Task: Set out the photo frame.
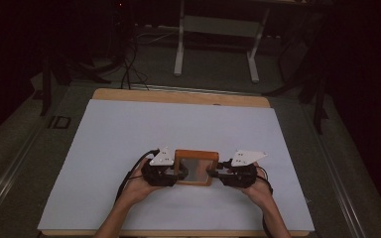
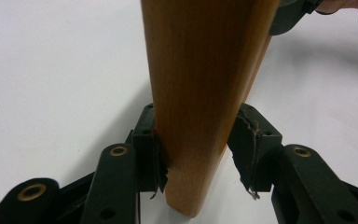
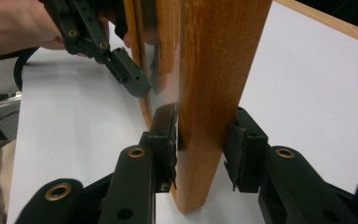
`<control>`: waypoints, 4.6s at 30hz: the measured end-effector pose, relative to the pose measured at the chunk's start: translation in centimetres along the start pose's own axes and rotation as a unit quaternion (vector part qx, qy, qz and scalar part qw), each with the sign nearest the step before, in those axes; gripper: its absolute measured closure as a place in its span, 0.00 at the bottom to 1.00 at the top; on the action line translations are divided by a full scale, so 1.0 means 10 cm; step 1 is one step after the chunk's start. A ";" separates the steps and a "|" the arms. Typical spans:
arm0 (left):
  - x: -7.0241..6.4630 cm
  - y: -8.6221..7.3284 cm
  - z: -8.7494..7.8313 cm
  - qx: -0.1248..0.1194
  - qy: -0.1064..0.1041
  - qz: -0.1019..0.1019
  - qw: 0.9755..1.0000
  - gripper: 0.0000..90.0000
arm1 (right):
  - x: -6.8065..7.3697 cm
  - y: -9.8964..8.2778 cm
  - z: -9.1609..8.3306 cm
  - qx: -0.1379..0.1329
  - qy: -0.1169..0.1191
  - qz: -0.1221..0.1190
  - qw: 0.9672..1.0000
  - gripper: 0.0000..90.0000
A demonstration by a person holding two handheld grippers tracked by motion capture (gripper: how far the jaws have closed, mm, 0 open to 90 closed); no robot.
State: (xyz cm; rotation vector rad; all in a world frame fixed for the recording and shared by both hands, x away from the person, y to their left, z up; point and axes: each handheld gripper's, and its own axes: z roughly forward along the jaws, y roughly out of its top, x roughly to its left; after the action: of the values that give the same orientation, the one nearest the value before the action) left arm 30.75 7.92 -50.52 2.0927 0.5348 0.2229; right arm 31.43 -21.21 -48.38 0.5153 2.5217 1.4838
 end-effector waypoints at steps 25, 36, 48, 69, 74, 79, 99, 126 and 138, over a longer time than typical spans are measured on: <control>0.08 0.00 -0.05 -0.029 -0.018 -0.040 0.999 0.68 | -0.11 0.03 0.02 -0.022 0.004 0.046 0.999 0.70; 0.30 -0.08 -0.13 -0.036 -0.028 -0.086 0.995 0.66 | -0.15 0.17 0.21 -0.011 0.004 0.059 0.998 0.70; 0.39 -0.10 -0.15 -0.042 -0.022 -0.103 0.994 0.64 | -0.22 0.21 0.31 -0.007 0.007 0.074 0.997 0.70; 0.49 -0.12 -0.11 -0.049 -0.027 -0.138 0.989 0.62 | -0.30 0.22 0.38 -0.011 0.007 0.099 0.995 0.70; 0.51 -0.12 -0.11 -0.051 -0.027 -0.143 0.988 0.62 | -0.33 0.21 0.39 -0.017 0.012 0.109 0.994 0.71; 0.54 -0.12 -0.09 -0.051 -0.027 -0.152 0.987 0.62 | -0.37 0.18 0.41 -0.024 0.016 0.124 0.992 0.71; 0.56 -0.11 -0.03 -0.052 -0.015 -0.160 0.986 0.59 | -0.45 0.11 0.43 -0.031 0.023 0.142 0.989 0.71; 0.54 -0.14 -0.10 -0.039 -0.014 -0.155 0.987 0.65 | -0.45 0.10 0.44 -0.025 0.011 0.143 0.989 0.62; 0.55 -0.15 -0.15 -0.043 -0.005 -0.158 0.986 0.54 | -0.43 0.10 0.35 -0.027 0.012 0.139 0.990 0.59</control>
State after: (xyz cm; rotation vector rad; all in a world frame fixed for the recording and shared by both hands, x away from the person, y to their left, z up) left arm 34.68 12.32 -51.20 1.8938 0.8260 0.0494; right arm 36.77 -19.52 -49.36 0.8743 2.5010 1.6518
